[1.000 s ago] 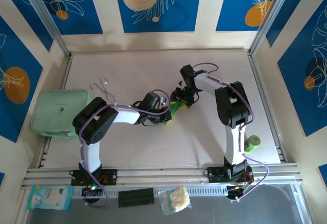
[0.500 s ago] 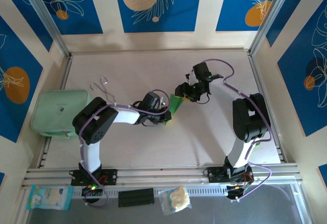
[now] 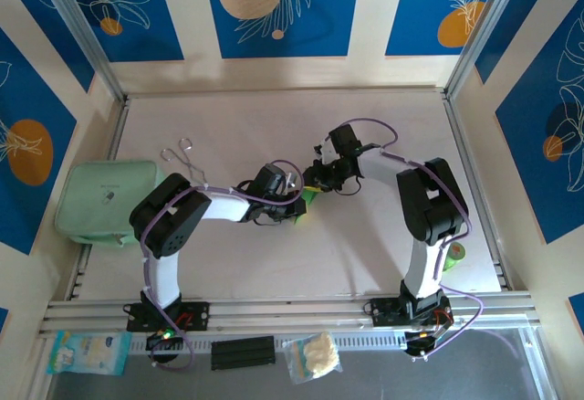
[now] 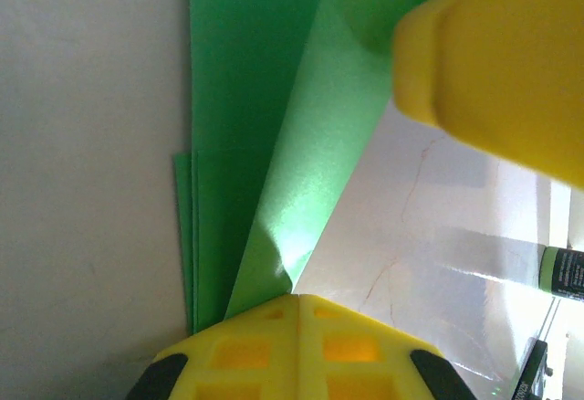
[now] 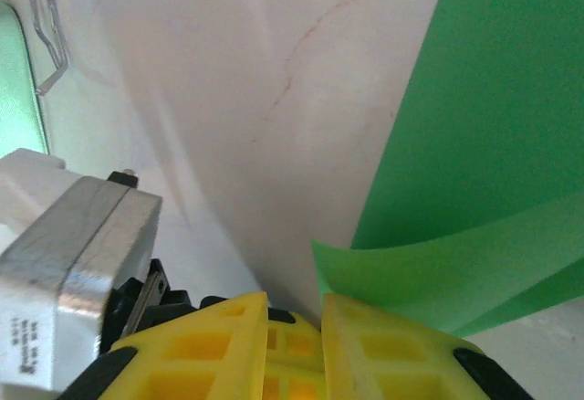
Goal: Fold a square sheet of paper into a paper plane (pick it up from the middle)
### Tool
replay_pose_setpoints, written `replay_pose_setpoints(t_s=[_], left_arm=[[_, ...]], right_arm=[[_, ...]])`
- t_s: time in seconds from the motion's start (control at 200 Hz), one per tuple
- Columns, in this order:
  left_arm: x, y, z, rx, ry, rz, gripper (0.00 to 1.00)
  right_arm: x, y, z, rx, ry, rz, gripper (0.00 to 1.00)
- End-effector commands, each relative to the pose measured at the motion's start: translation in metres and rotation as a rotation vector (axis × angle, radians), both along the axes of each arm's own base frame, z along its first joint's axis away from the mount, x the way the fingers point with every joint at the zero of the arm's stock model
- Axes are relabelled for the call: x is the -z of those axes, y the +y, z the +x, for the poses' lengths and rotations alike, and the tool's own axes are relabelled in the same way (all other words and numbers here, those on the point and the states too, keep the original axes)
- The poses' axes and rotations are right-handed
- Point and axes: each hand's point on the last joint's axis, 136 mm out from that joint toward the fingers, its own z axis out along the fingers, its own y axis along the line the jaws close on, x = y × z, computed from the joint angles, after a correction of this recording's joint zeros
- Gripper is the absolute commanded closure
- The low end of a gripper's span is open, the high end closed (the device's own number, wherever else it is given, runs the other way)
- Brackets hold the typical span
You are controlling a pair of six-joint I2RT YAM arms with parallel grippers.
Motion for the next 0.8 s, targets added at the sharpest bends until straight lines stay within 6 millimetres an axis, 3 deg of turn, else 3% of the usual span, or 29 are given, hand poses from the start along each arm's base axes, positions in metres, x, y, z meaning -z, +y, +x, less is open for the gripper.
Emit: replay_pose_setpoints(t_s=[0.0,0.79], left_arm=[[0.019,0.014,-0.006,-0.022,0.056,0.051,0.99],[0.018,0.015,-0.007,-0.024,0.057,0.045,1.00]], right_arm=[[0.005,0.001,0.000,-0.008,0.006,0.009,0.77],[0.039,-0.004,0.004,-0.004,0.074,-0.045,0.80]])
